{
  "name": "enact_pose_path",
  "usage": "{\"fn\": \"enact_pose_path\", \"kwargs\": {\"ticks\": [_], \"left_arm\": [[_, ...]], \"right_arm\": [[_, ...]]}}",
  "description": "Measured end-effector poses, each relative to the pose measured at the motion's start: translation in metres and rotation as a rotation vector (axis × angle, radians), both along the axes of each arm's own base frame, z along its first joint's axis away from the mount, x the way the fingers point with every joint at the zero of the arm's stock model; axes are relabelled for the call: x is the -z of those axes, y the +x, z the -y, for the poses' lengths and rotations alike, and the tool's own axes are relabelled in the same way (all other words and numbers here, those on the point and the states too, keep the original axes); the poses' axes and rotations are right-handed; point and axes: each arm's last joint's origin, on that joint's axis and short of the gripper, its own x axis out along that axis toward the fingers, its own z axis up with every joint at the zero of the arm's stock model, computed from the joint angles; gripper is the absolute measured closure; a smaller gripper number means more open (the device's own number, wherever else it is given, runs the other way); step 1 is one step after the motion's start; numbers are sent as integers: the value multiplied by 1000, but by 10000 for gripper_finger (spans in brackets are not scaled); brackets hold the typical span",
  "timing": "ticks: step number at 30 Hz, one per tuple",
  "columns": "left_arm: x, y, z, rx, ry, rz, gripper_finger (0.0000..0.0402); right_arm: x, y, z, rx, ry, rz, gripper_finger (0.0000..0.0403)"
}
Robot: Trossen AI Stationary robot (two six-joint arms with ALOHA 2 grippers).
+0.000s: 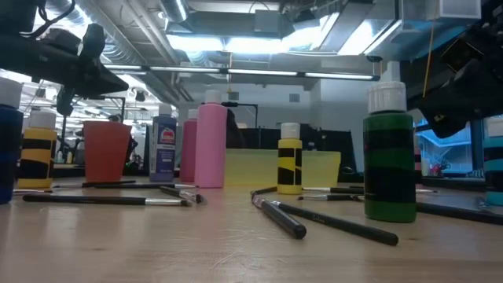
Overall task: Pick & Place Paint Supplies
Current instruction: Put the large black paint bottle into the yellow bin
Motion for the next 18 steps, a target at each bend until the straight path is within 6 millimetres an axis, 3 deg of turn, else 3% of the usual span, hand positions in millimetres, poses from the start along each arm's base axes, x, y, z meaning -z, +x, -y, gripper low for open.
{"fn": "enact_pose_path", "kwargs": {"ticks": [4,10,18], "left_arm": [[0,0,0,0,0,0,390],[0,0,0,0,0,0,391],[0,0,0,0,0,0,390]], "right_arm": [[-2,0,0,0,21,18,402],[-10,2,-1,24,238,78,402],[-40,2,-3,-50,450,342,402]]}}
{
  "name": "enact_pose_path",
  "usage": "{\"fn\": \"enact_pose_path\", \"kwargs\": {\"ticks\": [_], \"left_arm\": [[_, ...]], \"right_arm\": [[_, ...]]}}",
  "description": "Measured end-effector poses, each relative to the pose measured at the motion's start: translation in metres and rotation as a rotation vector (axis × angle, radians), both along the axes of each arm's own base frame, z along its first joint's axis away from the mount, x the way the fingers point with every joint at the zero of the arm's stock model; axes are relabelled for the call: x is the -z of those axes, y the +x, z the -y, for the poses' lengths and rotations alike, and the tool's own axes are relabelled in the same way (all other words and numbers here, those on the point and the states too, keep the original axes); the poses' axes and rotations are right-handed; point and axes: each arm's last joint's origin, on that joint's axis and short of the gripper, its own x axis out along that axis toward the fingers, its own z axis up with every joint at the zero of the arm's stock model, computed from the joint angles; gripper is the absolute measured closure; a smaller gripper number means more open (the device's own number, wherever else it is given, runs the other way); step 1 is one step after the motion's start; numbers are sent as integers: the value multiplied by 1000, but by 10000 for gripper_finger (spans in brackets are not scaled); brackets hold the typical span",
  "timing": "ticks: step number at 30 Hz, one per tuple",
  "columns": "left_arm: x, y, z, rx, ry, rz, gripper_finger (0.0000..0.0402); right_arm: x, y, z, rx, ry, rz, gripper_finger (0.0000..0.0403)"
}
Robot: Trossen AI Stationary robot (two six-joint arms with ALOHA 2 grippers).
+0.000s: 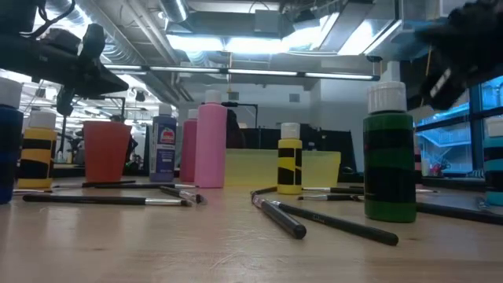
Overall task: Pick & Place Paint Supplies
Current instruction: Put the large black paint bottle into the yellow bin
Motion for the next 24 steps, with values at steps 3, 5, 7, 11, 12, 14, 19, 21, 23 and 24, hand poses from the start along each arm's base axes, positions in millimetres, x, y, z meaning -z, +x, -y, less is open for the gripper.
{"fn": "enact_pose_path", "kwargs": {"ticks": [3,5,7,11,12,14,19,21,23,24], "left_arm": [[0,0,0,0,0,0,391],[0,0,0,0,0,0,390],[0,0,0,0,0,0,389],[0,0,0,-4,0,2,389],[-1,0,0,-15,1,6,389],[-1,-1,-1,-26,1,8,390],[-2,0,0,-19,-4,31,391],[-2,0,0,-19,-4,32,391],[-2,0,0,0,0,22,391],[-2,0,0,5,4,17,391]], "right_arm": [[-7,-2,-2,-77,9,79,402],[-9,-2,-2,-82,9,95,402],[-11,-3,-2,-82,19,115,402],[-11,-2,-1,-56,12,117,401],[-11,-2,0,-26,22,115,399],[-12,-2,2,19,71,110,387],[-41,-3,2,25,69,198,332],[-58,-4,3,59,-3,251,306],[-75,-6,4,100,-81,285,282],[-84,-7,5,112,-120,296,271]]}}
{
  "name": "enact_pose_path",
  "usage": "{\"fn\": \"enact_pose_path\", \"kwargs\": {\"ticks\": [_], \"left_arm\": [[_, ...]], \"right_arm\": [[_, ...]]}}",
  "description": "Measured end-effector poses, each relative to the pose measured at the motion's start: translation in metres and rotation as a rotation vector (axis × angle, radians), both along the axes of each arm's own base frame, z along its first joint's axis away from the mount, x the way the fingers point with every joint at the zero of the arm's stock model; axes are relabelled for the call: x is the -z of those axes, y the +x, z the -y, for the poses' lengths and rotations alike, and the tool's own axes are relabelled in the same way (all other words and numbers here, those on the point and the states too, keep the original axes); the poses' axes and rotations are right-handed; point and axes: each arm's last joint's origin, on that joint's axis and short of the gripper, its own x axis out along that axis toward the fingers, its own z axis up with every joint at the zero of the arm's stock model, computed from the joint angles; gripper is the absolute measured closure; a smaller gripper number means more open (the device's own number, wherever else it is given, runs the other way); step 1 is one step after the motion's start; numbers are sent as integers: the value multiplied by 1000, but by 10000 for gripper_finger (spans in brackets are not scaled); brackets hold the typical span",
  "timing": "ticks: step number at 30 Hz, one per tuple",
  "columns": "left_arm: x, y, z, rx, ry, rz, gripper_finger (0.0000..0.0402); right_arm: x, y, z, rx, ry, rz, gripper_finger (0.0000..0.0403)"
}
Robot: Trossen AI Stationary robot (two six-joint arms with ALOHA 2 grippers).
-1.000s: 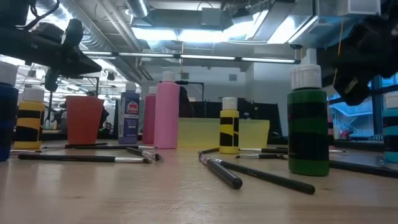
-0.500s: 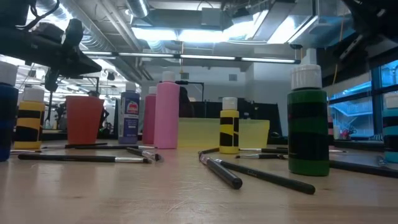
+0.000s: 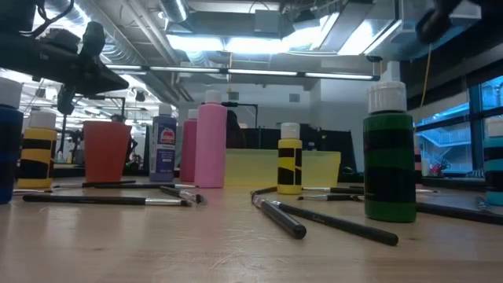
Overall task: Pick & Place Paint Supplies
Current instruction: Put the large black paint bottle into the yellow bin
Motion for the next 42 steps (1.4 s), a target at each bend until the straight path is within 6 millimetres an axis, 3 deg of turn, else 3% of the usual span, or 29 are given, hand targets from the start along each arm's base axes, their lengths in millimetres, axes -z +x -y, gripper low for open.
{"fn": "enact_pose_path", "kwargs": {"ticks": [6,10,14,19,27,32,37,42], "left_arm": [[-3,-1,-1,-50,15,13,391],[-8,-2,-1,-84,21,69,391],[-17,-1,0,-22,103,76,390],[-33,-3,2,52,214,86,368],[-101,-32,3,16,283,243,264],[-146,-48,4,-3,343,272,202],[-188,-42,6,45,465,195,175],[-238,-34,7,74,585,89,171]], "right_arm": [[-58,-11,6,100,-171,-19,239],[-93,-24,16,189,-215,-231,238],[-110,-34,24,303,-182,-511,238],[-121,-42,31,401,-113,-703,224],[-121,-36,32,565,-95,-760,158],[-124,-36,34,692,-96,-721,151],[-138,-30,34,674,-151,-646,163],[-169,-34,39,702,-196,-608,166]]}}
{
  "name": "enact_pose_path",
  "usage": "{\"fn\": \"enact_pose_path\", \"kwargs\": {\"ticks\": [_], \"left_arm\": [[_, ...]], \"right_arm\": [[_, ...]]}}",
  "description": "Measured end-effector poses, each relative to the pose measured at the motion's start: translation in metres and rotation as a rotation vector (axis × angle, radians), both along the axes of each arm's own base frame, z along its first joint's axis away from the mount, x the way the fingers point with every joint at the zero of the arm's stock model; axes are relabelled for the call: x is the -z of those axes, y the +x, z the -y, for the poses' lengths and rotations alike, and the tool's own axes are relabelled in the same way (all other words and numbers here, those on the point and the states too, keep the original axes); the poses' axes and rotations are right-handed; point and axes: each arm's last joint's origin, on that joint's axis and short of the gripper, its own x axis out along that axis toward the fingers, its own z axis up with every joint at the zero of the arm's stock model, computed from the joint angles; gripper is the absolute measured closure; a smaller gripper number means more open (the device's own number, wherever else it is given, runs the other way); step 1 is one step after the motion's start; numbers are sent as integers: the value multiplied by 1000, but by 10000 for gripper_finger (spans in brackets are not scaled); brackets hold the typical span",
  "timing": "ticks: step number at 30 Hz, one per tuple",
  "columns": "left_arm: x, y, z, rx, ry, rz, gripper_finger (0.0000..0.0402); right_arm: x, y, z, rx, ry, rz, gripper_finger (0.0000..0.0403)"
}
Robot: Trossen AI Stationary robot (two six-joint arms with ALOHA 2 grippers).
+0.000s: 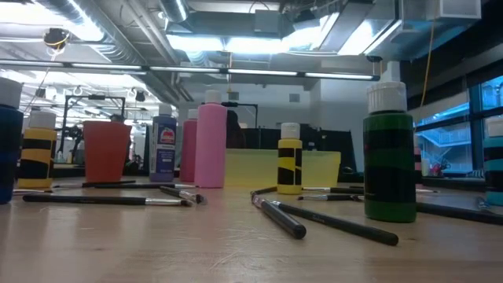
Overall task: Pick & Place Paint Supplies
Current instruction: Put the large black paint bottle into the yellow bin
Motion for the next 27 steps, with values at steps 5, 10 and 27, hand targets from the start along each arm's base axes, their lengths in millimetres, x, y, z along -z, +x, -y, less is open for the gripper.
{"fn": "enact_pose_path", "kwargs": {"ticks": [5,10,27], "left_arm": [[-45,3,0,-17,25,-252,171],[-76,4,-1,-65,16,-493,171],[-96,45,-4,-117,77,-734,185]], "right_arm": [[-34,-15,8,60,-6,-31,166],[-62,-30,15,160,13,-97,166],[-94,12,34,489,-13,-310,167]]}}
